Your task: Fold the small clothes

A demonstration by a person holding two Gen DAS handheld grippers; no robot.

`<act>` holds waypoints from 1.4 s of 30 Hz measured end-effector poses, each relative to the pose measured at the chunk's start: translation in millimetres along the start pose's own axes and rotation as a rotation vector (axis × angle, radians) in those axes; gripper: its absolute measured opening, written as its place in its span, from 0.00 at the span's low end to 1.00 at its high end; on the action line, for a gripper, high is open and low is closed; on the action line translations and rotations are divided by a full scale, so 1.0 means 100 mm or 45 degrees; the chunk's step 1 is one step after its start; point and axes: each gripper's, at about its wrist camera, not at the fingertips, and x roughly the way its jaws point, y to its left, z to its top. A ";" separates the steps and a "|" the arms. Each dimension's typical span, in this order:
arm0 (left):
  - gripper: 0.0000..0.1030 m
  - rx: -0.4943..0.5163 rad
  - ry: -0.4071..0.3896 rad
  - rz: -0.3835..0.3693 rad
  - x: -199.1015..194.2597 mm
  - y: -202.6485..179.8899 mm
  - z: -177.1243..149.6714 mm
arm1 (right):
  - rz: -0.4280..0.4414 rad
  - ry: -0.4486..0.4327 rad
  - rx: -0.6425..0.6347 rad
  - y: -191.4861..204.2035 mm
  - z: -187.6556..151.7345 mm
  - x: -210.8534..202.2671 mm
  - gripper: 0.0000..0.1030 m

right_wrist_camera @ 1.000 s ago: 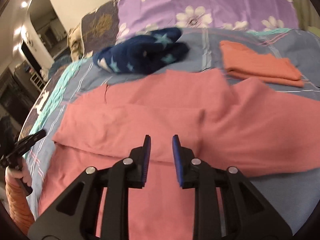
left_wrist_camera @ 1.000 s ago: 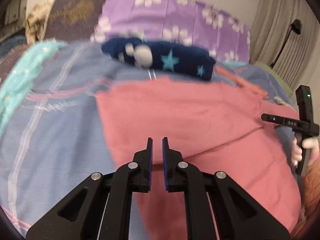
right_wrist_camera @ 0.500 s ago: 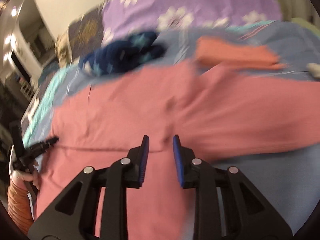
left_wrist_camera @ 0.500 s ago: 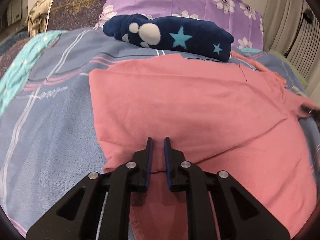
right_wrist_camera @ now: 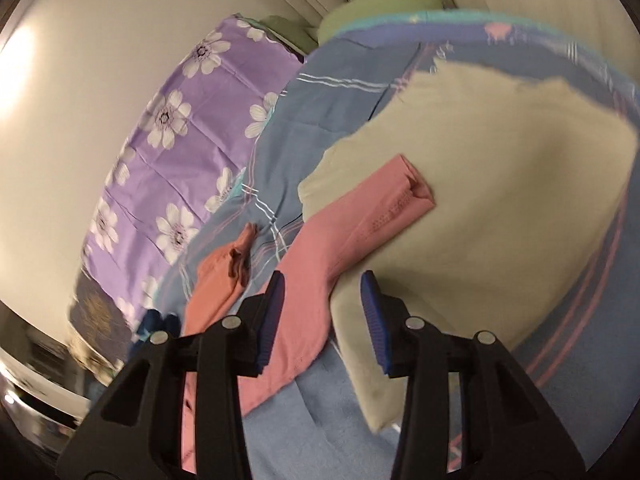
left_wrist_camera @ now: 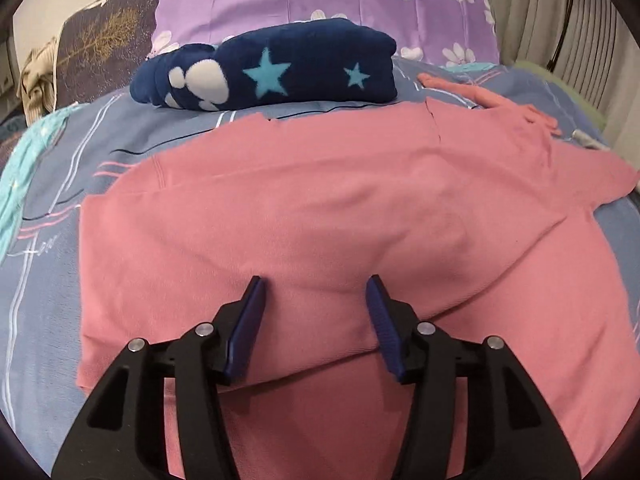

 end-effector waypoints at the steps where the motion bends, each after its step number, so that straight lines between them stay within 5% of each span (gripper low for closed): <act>1: 0.53 0.001 -0.006 0.002 0.01 0.00 0.00 | 0.001 -0.013 0.008 0.01 0.02 0.03 0.43; 3: 0.53 -0.012 -0.007 -0.013 0.01 0.03 0.01 | -0.012 -0.043 0.009 0.04 0.10 0.08 0.43; 5: 0.53 -0.013 -0.013 -0.013 -0.01 0.02 -0.01 | -0.040 -0.058 0.004 0.09 0.17 0.14 0.13; 6: 0.53 -0.011 -0.014 -0.009 -0.01 0.02 -0.02 | -0.044 -0.055 0.008 0.10 0.19 0.17 0.06; 10: 0.53 -0.005 -0.020 -0.001 -0.04 0.01 -0.03 | 0.084 -0.080 -0.135 0.61 -0.01 0.21 0.04; 14: 0.53 -0.018 -0.021 -0.017 -0.03 0.03 -0.03 | 0.366 0.048 -0.444 1.58 -0.74 0.33 0.04; 19: 0.53 -0.028 -0.024 -0.030 -0.04 0.05 -0.03 | 0.621 0.378 -0.685 2.37 -2.08 0.68 0.04; 24: 0.53 -0.034 -0.024 -0.042 -0.04 0.06 -0.03 | 0.480 0.630 -0.881 2.34 -3.04 1.15 0.04; 33: 0.54 -0.061 -0.016 -0.073 -0.09 0.08 0.01 | 0.453 0.648 -0.908 2.13 -3.31 1.27 0.06; 39: 0.58 -0.258 -0.001 -0.513 -0.25 -0.08 0.25 | 0.505 0.658 -0.905 2.15 -3.25 1.28 0.13; 42: 0.58 -0.274 0.077 -0.604 -0.12 -0.31 0.40 | 0.513 0.657 -0.898 2.15 -3.24 1.29 0.13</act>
